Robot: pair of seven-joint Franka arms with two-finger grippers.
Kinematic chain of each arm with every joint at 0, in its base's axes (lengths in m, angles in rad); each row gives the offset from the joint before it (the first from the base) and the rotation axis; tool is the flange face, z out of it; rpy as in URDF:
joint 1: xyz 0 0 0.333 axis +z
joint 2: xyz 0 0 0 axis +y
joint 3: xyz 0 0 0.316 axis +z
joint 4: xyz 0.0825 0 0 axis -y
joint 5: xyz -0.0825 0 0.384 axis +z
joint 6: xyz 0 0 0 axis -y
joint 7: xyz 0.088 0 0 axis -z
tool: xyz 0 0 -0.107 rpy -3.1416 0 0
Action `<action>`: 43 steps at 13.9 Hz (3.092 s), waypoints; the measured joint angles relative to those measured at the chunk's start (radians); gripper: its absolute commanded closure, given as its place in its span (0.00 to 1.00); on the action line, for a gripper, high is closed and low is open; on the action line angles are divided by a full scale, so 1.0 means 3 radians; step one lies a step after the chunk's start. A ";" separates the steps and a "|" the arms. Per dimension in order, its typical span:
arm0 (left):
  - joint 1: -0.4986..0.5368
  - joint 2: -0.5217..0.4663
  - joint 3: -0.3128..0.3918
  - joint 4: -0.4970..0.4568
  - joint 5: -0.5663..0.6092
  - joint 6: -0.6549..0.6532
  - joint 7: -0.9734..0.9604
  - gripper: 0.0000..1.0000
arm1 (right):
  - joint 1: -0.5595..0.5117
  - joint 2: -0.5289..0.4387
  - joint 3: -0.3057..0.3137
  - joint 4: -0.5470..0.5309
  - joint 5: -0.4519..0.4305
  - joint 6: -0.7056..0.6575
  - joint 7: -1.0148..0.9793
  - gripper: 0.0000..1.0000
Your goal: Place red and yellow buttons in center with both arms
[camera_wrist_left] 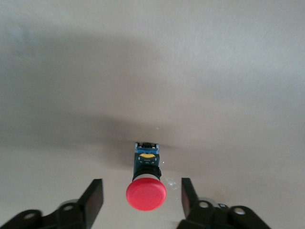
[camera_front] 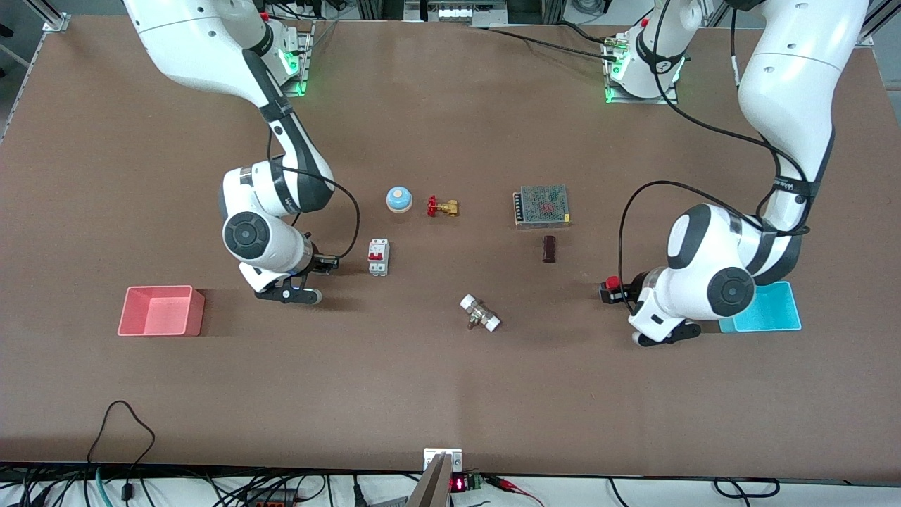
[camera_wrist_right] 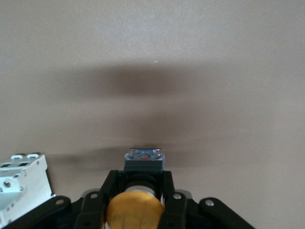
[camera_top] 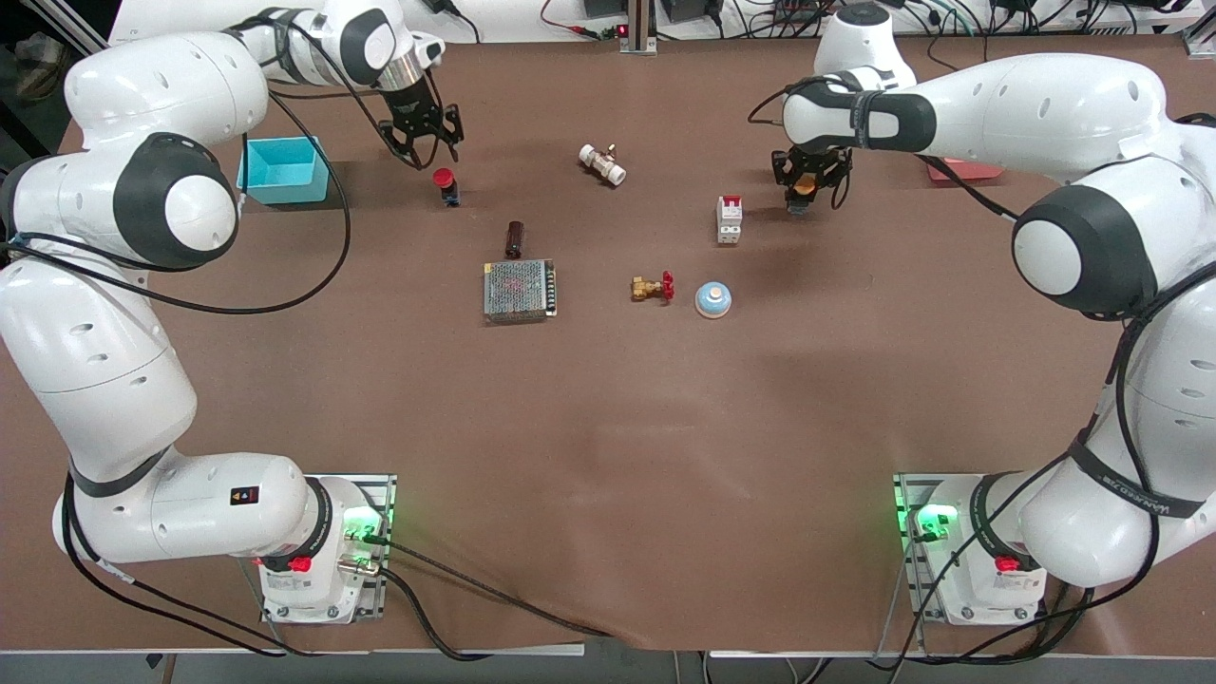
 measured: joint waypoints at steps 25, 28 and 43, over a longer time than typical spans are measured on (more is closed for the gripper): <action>-0.0212 -0.1556 0.1077 0.0052 -0.0208 -0.1165 0.1038 0.00 | -0.0899 -0.1005 -0.0382 0.1137 -0.0019 -0.1867 -0.0776 0.00; -0.0263 -0.1766 0.1255 0.0003 -0.0350 -0.1301 0.1161 0.00 | -0.1128 -0.1153 -0.0408 0.1279 -0.0166 -0.2097 -0.1249 0.00; -0.0096 -0.2447 0.1080 -0.0641 -0.0366 -0.1166 0.1359 0.00 | -0.1359 -0.1931 -0.0114 0.0645 -0.0289 -0.2304 -0.1365 0.00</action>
